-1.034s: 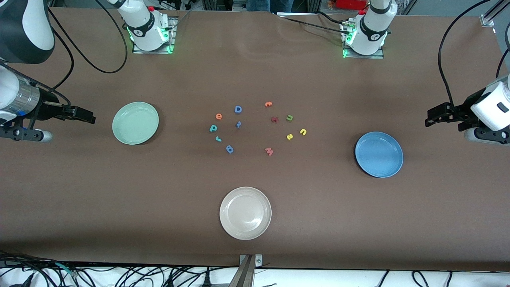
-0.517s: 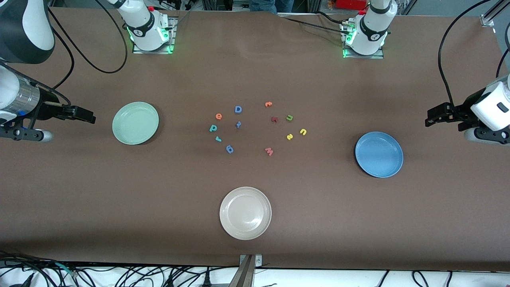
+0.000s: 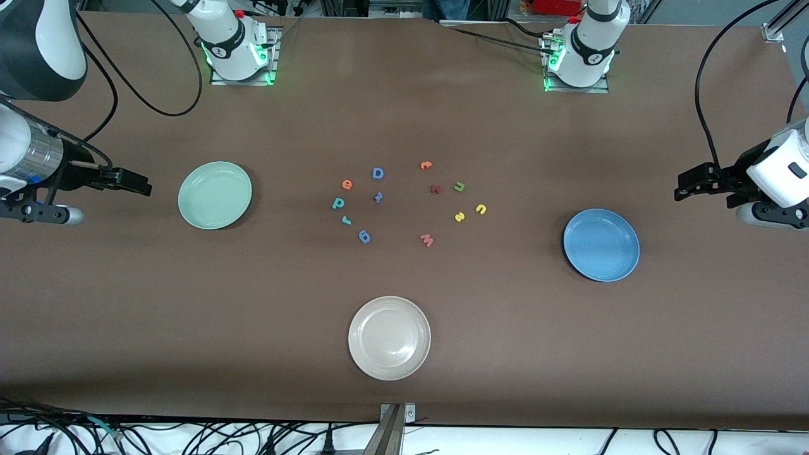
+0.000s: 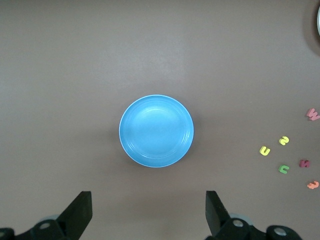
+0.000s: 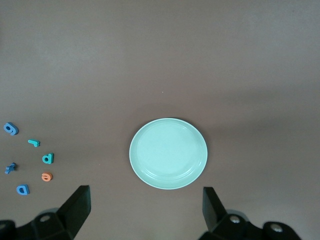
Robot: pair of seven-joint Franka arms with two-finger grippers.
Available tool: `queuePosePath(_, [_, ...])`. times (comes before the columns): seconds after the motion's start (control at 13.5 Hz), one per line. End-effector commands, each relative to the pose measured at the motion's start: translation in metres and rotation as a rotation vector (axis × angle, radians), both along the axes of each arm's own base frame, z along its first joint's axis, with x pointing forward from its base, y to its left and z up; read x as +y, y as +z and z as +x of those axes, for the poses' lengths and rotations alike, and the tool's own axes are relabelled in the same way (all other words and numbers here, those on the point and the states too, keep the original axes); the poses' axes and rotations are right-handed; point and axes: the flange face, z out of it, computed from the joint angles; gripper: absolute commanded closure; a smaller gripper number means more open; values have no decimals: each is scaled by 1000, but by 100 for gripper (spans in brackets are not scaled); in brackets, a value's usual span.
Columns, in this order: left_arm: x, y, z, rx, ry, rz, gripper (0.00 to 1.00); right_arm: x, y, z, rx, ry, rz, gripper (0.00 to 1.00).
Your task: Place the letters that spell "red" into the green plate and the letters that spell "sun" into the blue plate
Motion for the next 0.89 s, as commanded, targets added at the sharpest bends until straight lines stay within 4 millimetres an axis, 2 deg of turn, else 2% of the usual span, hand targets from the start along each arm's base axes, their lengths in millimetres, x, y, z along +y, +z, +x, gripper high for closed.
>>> queuePosePath(0.0, [-3, 3, -1, -7, 3, -19, 0, 0, 3, -5, 5, -9, -7, 1])
queuePosePath(0.81, [-3, 3, -1, -7, 3, -19, 0, -1, 7, -2, -11, -24, -19, 1])
